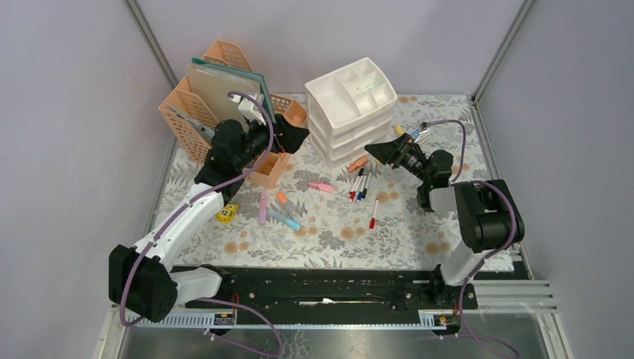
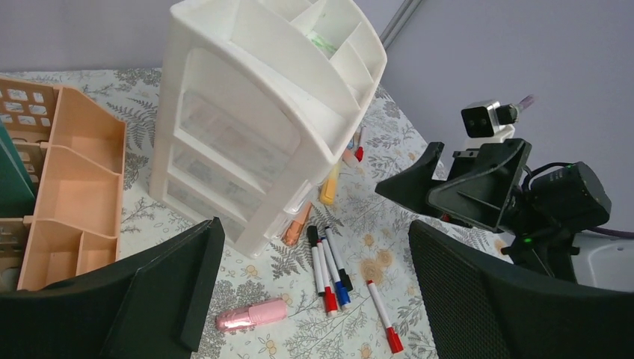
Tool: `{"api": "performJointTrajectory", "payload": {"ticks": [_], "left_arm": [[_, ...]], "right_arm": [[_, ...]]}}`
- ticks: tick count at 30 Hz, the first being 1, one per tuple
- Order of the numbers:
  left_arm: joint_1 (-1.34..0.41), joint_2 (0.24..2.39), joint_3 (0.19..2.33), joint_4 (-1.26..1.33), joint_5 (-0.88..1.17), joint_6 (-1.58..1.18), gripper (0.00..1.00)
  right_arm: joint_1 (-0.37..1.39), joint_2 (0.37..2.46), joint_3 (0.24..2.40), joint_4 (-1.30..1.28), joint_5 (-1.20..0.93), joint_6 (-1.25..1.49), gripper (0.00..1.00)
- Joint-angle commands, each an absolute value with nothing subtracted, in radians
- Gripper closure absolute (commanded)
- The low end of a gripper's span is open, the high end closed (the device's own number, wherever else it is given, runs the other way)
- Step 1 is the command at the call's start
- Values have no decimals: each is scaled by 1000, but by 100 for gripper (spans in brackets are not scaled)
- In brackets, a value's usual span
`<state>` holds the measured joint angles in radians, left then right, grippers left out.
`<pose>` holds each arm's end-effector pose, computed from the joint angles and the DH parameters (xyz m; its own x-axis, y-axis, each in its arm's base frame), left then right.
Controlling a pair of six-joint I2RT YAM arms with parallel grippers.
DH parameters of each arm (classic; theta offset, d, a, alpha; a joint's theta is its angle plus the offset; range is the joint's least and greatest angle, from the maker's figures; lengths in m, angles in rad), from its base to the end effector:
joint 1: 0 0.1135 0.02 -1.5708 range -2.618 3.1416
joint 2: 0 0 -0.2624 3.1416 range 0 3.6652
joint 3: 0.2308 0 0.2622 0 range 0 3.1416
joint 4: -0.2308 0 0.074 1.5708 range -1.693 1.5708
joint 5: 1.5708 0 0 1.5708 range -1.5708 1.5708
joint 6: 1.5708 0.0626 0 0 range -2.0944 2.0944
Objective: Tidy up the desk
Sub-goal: Move the storage box to the center of the board, then open the drawer in the storage box.
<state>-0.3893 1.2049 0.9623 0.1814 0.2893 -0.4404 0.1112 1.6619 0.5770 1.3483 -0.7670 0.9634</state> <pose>0.2912 -0.1388 0.3472 -0.3186 -0.3109 -0.8955 0.5433 0.7142 -0.4413 0.3242 0.0799 0.2081 -0.4647 0.5430 -0.6994 -0.6381 0.3422 0.6897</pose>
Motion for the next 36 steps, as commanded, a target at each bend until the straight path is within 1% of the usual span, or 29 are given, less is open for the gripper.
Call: {"api": "performJointTrajectory", "payload": {"ticks": [1, 7, 14, 33, 36], "left_arm": [[-388, 1198, 974, 230, 329, -417, 1], [-388, 1207, 992, 182, 305, -374, 1], [-387, 1206, 990, 179, 295, -367, 1], [-388, 1212, 989, 167, 267, -342, 1], [-388, 1211, 989, 165, 265, -339, 1]], "right_arm": [[141, 1718, 627, 1629, -623, 1030, 1], [161, 1837, 730, 1632, -584, 1074, 1], [173, 1910, 797, 1636, -542, 1111, 1], [189, 2013, 906, 1667, -482, 1231, 1], [189, 2039, 940, 1669, -488, 1264, 6]]}}
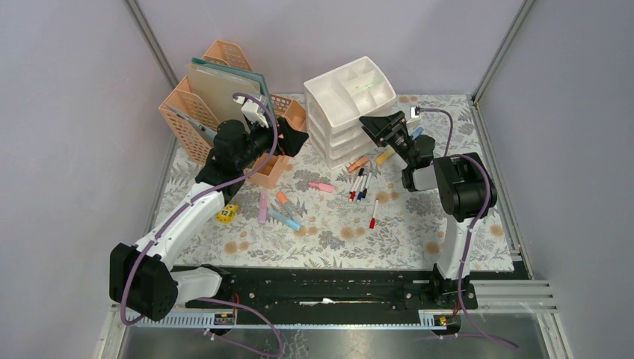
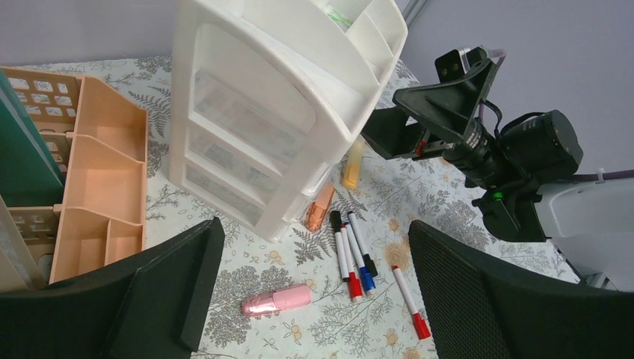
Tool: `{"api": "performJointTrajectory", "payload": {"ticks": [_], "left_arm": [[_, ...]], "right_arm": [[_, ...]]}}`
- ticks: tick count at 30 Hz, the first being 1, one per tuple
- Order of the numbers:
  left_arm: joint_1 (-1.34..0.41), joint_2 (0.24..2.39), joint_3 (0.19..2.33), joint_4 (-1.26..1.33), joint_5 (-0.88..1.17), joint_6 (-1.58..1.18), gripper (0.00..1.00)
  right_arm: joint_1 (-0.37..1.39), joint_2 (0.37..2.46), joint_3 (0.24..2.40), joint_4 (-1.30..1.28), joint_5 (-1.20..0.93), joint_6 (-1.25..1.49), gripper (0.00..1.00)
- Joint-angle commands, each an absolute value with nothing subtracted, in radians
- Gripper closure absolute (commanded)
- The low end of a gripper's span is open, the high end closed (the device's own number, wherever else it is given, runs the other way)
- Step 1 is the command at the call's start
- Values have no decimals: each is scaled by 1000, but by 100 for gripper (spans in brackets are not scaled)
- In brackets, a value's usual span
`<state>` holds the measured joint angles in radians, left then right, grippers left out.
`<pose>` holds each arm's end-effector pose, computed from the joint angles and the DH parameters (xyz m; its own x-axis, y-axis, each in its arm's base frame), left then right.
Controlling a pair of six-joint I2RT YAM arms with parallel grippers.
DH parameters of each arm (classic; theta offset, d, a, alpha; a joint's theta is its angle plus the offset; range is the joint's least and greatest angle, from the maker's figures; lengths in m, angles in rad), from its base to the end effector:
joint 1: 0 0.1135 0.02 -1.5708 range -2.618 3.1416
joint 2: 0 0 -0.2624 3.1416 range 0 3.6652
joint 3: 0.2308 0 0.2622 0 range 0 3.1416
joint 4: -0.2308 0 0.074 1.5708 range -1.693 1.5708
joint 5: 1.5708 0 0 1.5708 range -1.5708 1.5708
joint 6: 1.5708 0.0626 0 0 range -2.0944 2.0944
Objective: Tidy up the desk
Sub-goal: Open the drawer in the storage box.
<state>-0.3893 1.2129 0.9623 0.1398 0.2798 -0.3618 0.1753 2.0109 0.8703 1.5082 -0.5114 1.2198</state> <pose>0.2928 -0.1388 0.3392 -0.3147 -0.2386 -0.9187 0.5425 0.7491 -0.3803 0.4011 0.1022 0.1901 -0.4434 0.7531 -0.4860 -0.5392 0.2090 0.8158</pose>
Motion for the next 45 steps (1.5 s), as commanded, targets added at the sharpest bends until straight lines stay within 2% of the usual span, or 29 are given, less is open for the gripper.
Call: {"api": "performJointTrajectory", "payload": {"ticks": [1, 8, 29, 45], "left_arm": [[-388, 1210, 989, 164, 265, -338, 1], [-387, 1209, 991, 161, 263, -334, 1], [-387, 1211, 992, 153, 249, -322, 1], [-388, 1237, 986, 185, 283, -350, 1]], "right_arm": [[189, 2048, 952, 1670, -492, 1273, 8], [189, 2075, 984, 1675, -504, 1309, 16], [182, 1949, 940, 1680, -569, 1284, 27], [151, 1860, 836, 1681, -608, 1276, 29]]}}
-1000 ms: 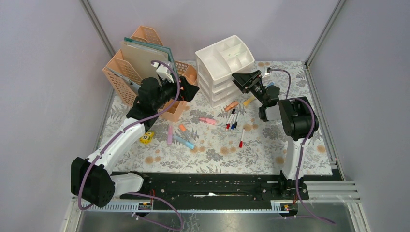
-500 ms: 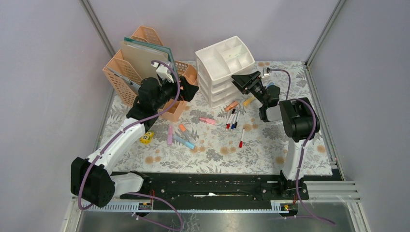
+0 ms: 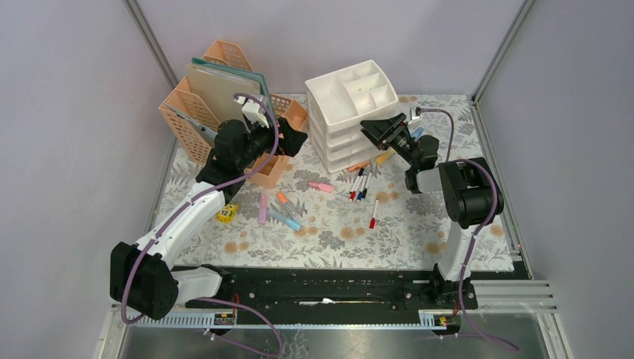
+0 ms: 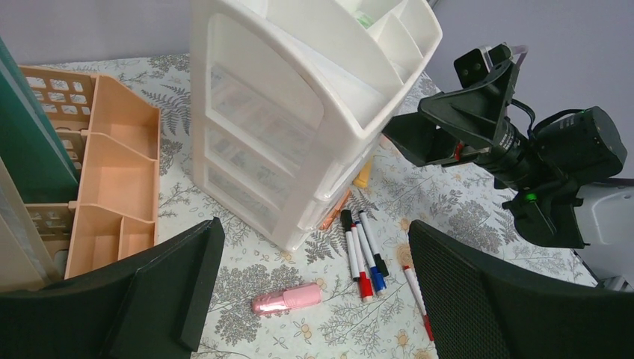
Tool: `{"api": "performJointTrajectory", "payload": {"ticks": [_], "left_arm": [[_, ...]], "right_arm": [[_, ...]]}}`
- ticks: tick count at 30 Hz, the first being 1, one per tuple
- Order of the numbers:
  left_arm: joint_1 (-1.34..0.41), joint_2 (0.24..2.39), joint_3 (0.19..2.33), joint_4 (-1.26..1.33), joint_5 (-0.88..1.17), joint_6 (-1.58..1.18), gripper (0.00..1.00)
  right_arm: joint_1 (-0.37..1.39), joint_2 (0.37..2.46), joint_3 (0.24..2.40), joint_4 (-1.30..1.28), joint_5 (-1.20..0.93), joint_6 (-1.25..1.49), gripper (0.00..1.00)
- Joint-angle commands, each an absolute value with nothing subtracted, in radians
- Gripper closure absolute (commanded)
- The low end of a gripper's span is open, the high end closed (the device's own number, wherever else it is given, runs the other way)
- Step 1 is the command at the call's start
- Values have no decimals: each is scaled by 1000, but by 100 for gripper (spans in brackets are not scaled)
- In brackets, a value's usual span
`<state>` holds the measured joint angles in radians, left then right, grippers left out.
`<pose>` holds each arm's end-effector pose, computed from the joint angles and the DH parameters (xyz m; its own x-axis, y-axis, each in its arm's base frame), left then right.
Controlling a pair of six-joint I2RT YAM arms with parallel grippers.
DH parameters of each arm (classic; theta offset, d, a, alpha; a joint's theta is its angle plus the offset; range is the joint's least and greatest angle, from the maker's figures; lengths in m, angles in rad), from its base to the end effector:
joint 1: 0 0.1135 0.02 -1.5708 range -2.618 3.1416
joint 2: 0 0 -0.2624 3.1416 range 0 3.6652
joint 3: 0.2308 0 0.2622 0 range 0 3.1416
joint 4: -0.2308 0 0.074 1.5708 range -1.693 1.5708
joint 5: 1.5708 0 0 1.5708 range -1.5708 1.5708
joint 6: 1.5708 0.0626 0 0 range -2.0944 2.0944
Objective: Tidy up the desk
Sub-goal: Open the drawer in the storage box.
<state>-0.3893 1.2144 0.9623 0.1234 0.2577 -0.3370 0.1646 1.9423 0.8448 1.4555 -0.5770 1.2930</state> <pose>0.2937 -0.1377 0.3366 -0.3107 -0.2181 -0.9251 0.5278 0.7699 -0.3588 0.3924 0.0998 0.2025 -0.5220 0.7303 -0.4407 -0.5083 0.1486 0.8483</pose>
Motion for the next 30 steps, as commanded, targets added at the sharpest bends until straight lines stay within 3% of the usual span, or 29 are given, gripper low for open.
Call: {"api": "performJointTrajectory", "payload": {"ticks": [1, 7, 19, 27, 30], "left_arm": [[-389, 1248, 982, 201, 293, -366, 1], [-388, 1347, 1036, 203, 215, -560, 1], [-527, 1617, 1476, -187, -221, -718, 1], [-549, 1807, 1697, -406, -325, -779, 12], [-554, 1839, 1740, -455, -350, -802, 22]], "right_arm": [[149, 1860, 830, 1681, -611, 1278, 30], [140, 1856, 809, 1680, -633, 1278, 30], [133, 1842, 799, 1681, -629, 1296, 31], [133, 1845, 813, 1681, -633, 1308, 31], [133, 1845, 816, 1681, -637, 1307, 31]]}}
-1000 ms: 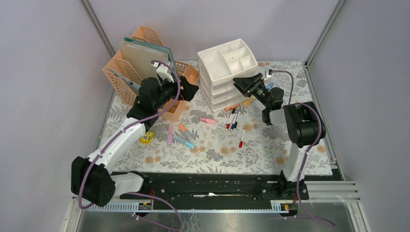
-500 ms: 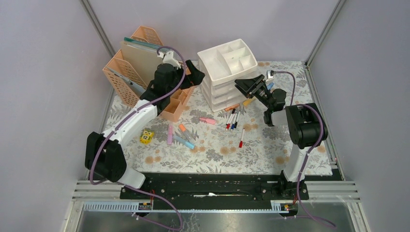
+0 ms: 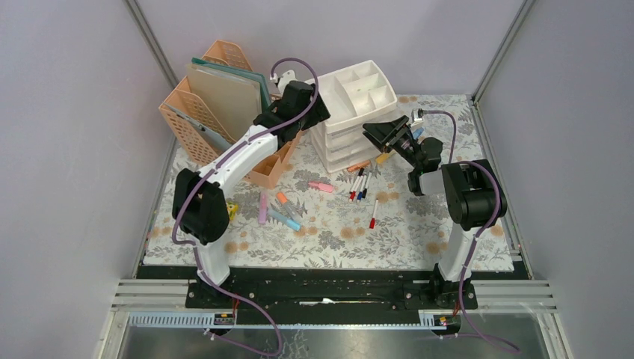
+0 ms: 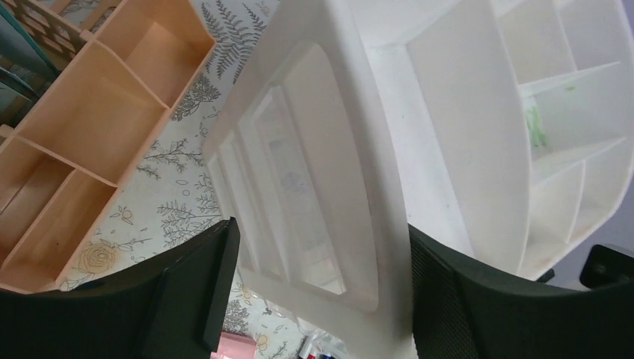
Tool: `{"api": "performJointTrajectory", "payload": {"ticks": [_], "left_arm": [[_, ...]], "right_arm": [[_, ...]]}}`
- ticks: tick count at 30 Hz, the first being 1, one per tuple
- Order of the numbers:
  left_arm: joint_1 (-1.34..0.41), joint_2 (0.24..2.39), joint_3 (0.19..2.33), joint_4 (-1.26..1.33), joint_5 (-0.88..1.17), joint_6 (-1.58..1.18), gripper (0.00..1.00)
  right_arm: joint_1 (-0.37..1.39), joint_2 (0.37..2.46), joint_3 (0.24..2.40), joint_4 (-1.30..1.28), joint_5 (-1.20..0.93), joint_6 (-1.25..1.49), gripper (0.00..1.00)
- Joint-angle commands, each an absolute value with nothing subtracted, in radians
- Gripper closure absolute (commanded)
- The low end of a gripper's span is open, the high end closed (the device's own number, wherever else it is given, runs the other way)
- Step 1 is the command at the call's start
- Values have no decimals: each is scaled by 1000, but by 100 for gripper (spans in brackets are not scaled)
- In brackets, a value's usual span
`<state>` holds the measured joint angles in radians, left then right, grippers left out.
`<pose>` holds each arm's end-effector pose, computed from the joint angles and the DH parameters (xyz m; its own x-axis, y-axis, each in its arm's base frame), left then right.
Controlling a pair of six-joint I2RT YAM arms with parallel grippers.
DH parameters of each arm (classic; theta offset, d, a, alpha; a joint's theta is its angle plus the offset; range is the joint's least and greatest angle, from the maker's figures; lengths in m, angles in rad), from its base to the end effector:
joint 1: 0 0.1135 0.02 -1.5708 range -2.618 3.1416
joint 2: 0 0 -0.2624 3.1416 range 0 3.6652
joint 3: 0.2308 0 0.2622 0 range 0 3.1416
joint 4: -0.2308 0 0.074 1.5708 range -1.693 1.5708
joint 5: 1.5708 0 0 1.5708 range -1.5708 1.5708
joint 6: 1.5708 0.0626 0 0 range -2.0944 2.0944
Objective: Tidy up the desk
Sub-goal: Open the drawer in the storage box.
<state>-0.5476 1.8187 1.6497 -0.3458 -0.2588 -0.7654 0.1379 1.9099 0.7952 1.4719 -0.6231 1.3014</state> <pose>0.4038 -0.2275 0.3178 -0.5201 -0.4673 -0.7149 -0.0654 0.8564 -0.5122 0.3818 0.0899 0.2019 -0.5374 0.7157 -0.4460 -0.5077 0.1477 0.8488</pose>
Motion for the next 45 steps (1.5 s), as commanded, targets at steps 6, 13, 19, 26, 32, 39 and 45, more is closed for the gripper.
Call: {"api": "performJointTrajectory", "payload": {"ticks": [6, 13, 19, 26, 32, 39, 45], "left_arm": [[-567, 1896, 1825, -527, -381, -824, 42], [-579, 1936, 1873, -556, -401, -894, 75], [-594, 1965, 1903, -556, -438, -957, 88], [-601, 2006, 1948, -558, -483, -993, 95], [-608, 2067, 2039, -587, -540, -981, 98], [-616, 2138, 2109, -587, -613, -941, 100], [-617, 2195, 2163, -585, -629, -905, 100]], "right_arm": [[133, 1838, 816, 1680, -649, 1305, 32], [133, 1792, 801, 1680, -659, 1316, 33], [133, 1741, 778, 1680, -672, 1323, 32], [133, 1712, 750, 1680, -683, 1326, 33], [129, 1694, 719, 1680, -694, 1321, 33], [101, 1718, 691, 1680, -709, 1312, 33], [79, 1720, 678, 1680, -721, 1312, 32]]}}
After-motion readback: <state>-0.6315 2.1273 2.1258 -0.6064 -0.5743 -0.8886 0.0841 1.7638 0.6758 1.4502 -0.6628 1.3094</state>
